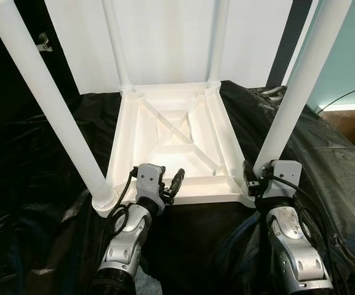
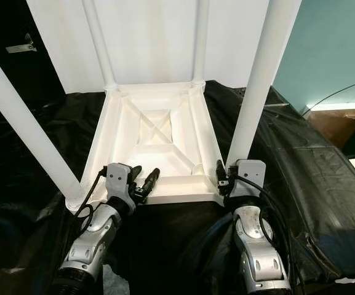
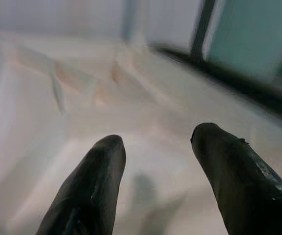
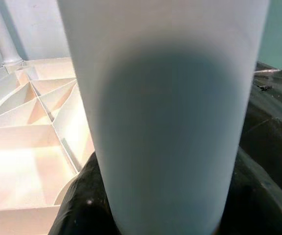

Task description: Building children table

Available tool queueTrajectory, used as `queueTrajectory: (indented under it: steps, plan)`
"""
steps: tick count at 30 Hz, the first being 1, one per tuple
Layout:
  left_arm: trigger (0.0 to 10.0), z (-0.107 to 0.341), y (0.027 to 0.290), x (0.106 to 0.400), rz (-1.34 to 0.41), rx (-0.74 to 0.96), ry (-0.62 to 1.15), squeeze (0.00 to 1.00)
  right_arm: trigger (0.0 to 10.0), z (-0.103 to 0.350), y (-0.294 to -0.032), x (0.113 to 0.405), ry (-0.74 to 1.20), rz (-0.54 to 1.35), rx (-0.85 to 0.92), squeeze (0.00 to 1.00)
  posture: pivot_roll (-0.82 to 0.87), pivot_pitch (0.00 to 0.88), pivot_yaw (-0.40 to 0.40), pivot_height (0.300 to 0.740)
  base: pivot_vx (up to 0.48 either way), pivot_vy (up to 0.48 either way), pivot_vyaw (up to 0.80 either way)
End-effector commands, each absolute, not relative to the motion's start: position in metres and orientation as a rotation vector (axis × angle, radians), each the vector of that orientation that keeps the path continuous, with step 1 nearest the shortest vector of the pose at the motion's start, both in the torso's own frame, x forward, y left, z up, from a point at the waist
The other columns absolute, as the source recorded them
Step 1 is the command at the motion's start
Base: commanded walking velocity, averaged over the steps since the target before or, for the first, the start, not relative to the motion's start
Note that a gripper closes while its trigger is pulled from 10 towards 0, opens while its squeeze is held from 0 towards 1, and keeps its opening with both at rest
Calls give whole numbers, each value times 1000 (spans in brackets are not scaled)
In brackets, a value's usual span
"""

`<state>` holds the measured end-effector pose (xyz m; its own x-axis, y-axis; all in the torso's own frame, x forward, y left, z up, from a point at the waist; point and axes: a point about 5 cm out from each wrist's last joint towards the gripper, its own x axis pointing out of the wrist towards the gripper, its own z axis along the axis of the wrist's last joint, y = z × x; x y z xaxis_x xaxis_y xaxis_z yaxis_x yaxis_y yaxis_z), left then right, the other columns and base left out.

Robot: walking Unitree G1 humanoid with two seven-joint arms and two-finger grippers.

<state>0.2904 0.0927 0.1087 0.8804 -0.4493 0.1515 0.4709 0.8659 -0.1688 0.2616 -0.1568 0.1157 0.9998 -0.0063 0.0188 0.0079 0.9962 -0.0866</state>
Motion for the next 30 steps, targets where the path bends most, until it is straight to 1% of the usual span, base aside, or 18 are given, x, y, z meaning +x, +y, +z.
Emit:
queueTrajectory:
  steps: [1, 3, 4, 5, 30]
  plan:
    - [10000, 120, 104, 291, -392, -276, -188, 0, 10000, 80, -158, 252, 151, 5, -155, 0, -112, 0, 0, 740, 0, 0, 0]
    - [10000, 120, 104, 291, -392, -276, -188, 0, 10000, 80, -158, 252, 151, 5, -155, 0, -112, 0, 0, 740, 0, 0, 0]
    - [10000, 125, 108, 290, -372, -301, -219, 0, 10000, 79, -159, 251, 153, 6, -156, 0, -109, 0, 0, 740, 0, 0, 0]
    - [10000, 126, 112, 289, -361, -300, -230, 0, 10000, 79, -159, 251, 155, 7, -157, 0, -106, 13, 47, 740, 0, 0, 0]
    - [10000, 126, 112, 289, -361, -300, -230, 0, 10000, 79, -159, 251, 155, 7, -157, 0, -106, 13, 47, 740, 0, 0, 0]
